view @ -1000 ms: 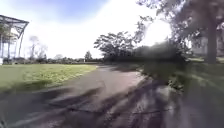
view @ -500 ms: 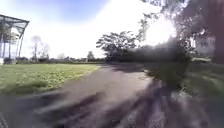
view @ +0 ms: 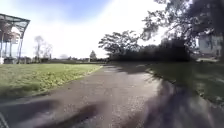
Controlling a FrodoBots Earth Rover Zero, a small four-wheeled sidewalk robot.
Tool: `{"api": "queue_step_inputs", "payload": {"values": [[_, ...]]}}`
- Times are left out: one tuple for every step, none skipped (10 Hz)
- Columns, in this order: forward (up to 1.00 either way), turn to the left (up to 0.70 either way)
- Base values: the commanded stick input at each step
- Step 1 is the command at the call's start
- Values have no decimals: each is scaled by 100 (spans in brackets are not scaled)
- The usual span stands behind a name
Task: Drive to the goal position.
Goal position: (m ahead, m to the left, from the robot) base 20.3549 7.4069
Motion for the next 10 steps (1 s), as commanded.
{"api": "queue_step_inputs", "payload": {"values": [[85, -34], [85, -34], [85, -34], [85, -34], [85, -26], [85, -16], [85, -6], [85, 0], [85, 0], [85, 0]]}}
